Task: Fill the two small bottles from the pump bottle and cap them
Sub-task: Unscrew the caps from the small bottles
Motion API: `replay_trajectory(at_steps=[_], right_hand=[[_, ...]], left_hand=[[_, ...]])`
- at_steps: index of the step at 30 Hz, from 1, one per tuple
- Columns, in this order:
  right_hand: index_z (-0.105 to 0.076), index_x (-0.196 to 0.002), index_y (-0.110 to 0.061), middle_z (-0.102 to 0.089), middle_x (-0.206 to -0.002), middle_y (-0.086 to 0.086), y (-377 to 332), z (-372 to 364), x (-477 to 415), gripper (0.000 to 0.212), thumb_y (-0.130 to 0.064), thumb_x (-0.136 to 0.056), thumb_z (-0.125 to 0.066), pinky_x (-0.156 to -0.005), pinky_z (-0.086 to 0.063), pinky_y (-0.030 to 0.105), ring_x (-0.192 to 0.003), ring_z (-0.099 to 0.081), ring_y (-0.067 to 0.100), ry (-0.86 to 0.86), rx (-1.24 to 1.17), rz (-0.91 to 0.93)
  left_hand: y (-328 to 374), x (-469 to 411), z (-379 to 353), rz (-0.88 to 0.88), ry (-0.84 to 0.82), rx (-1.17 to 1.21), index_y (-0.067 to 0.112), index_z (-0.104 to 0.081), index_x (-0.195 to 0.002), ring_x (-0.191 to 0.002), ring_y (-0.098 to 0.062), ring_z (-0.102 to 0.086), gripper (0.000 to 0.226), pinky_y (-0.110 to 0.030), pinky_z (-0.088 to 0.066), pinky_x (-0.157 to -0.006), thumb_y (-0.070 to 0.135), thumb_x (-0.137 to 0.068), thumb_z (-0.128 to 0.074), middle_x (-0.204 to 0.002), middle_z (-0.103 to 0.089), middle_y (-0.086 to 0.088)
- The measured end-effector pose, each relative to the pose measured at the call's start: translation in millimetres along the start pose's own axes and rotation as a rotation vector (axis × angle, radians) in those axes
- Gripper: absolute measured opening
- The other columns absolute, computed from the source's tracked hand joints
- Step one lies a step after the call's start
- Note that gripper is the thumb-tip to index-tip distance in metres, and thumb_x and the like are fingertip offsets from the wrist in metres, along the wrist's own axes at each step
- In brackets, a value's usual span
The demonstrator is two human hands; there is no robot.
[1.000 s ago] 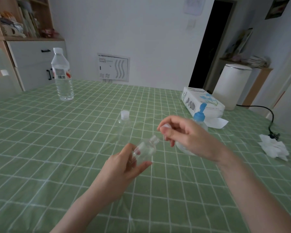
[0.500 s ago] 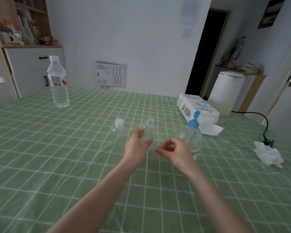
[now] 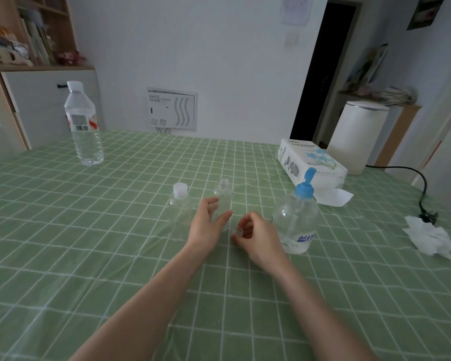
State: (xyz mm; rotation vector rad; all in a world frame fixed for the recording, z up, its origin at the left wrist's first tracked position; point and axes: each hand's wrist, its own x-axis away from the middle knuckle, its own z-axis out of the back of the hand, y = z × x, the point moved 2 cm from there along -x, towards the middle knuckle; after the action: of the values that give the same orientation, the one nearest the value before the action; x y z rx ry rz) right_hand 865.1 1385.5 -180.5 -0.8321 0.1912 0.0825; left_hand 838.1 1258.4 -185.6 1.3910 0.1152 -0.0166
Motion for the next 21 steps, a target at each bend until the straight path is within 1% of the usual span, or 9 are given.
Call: replay_trajectory(at_steps=[4, 7, 12, 14, 16, 17, 18, 19, 21], right_hand=[[-0.05, -0.101, -0.02, -0.056, -0.086, -0.011, 0, 0, 2, 0.025, -0.016, -0.087, -0.071, -0.069, -0.045, 0.012, -0.08, -0.057, 0.007, -0.002, 0.005, 0.007], [-0.052, -0.106, -0.017, -0.056, -0.093, -0.008, -1, 2, 5, 0.032, -0.018, -0.084, -0.075, -0.077, -0.047, 0.018, -0.084, -0.055, 0.007, 0.002, 0.004, -0.004], [-0.054, -0.102, -0.019, -0.057, -0.097, -0.009, -7, 12, 16, 0.031, -0.022, -0.082, -0.077, -0.083, -0.046, 0.018, -0.093, -0.054, 0.007, 0.121, 0.045, 0.091], [-0.052, -0.097, -0.023, -0.058, -0.091, -0.012, -11, 15, 21, 0.03, -0.023, -0.081, -0.077, -0.076, -0.045, 0.01, -0.087, -0.055, 0.004, 0.127, 0.017, 0.1], [-0.053, -0.094, -0.024, -0.059, -0.084, -0.013, -13, 17, 26, 0.027, -0.021, -0.082, -0.077, -0.069, -0.046, 0.007, -0.078, -0.056, 0.0, 0.098, -0.028, 0.091], [-0.054, -0.093, -0.024, -0.06, -0.082, -0.012, -14, 17, 28, 0.026, -0.021, -0.082, -0.077, -0.068, -0.046, 0.006, -0.075, -0.056, -0.002, 0.078, -0.049, 0.085], [-0.055, -0.093, -0.025, -0.061, -0.081, -0.012, -15, 17, 30, 0.024, -0.021, -0.082, -0.077, -0.066, -0.047, 0.005, -0.072, -0.057, -0.003, 0.06, -0.065, 0.08], [-0.056, -0.092, -0.026, -0.062, -0.08, -0.012, -16, 16, 32, 0.023, -0.021, -0.083, -0.076, -0.065, -0.046, 0.005, -0.07, -0.058, -0.004, 0.045, -0.076, 0.075], [-0.057, -0.09, -0.027, -0.063, -0.078, -0.012, -18, 14, 36, 0.021, -0.021, -0.083, -0.076, -0.063, -0.045, 0.003, -0.066, -0.059, -0.008, 0.027, -0.093, 0.067]], left_hand=[[2, 4, -2, 0.013, -0.021, -0.058, 0.016, -0.027, -0.146, -0.141, -0.02, -0.028, 0.069, -0.036, -0.028, -0.112, 0.022, -0.088, -0.065, -0.154, -0.032, -0.007], [2, 17, 1, 0.022, -0.026, -0.123, 0.014, -0.019, -0.149, -0.142, -0.021, -0.026, 0.076, -0.039, -0.027, -0.114, 0.021, -0.089, -0.064, -0.155, -0.029, -0.007], [-3, 60, 15, -0.035, -0.03, -0.16, 0.017, -0.017, -0.15, -0.14, -0.014, -0.026, 0.071, -0.03, -0.025, -0.109, 0.016, -0.092, -0.059, -0.154, -0.026, 0.003], [-6, 77, 25, -0.049, -0.008, -0.157, 0.019, -0.033, -0.142, -0.128, -0.01, -0.04, 0.059, -0.021, -0.031, -0.1, 0.014, -0.09, -0.06, -0.139, -0.038, 0.011], [-6, 89, 38, -0.079, 0.058, -0.146, 0.022, -0.054, -0.112, -0.102, -0.009, -0.057, 0.028, -0.01, -0.042, -0.081, 0.013, -0.087, -0.063, -0.118, -0.058, 0.008], [-4, 92, 46, -0.089, 0.12, -0.133, 0.023, -0.055, -0.097, -0.087, -0.01, -0.057, 0.019, -0.011, -0.043, -0.068, 0.013, -0.085, -0.066, -0.099, -0.062, 0.005], [-3, 92, 54, -0.091, 0.2, -0.117, 0.023, -0.052, -0.087, -0.078, -0.011, -0.054, 0.019, -0.014, -0.041, -0.062, 0.014, -0.083, -0.068, -0.087, -0.058, 0.003], [-1, 89, 61, -0.084, 0.282, -0.096, 0.022, -0.049, -0.085, -0.076, -0.013, -0.051, 0.023, -0.017, -0.039, -0.063, 0.016, -0.082, -0.07, -0.084, -0.053, 0.002], [3, 79, 70, -0.048, 0.379, -0.072, 0.019, -0.047, -0.098, -0.085, -0.016, -0.049, 0.033, -0.025, -0.043, -0.077, 0.022, -0.08, -0.073, -0.095, -0.049, 0.001]])
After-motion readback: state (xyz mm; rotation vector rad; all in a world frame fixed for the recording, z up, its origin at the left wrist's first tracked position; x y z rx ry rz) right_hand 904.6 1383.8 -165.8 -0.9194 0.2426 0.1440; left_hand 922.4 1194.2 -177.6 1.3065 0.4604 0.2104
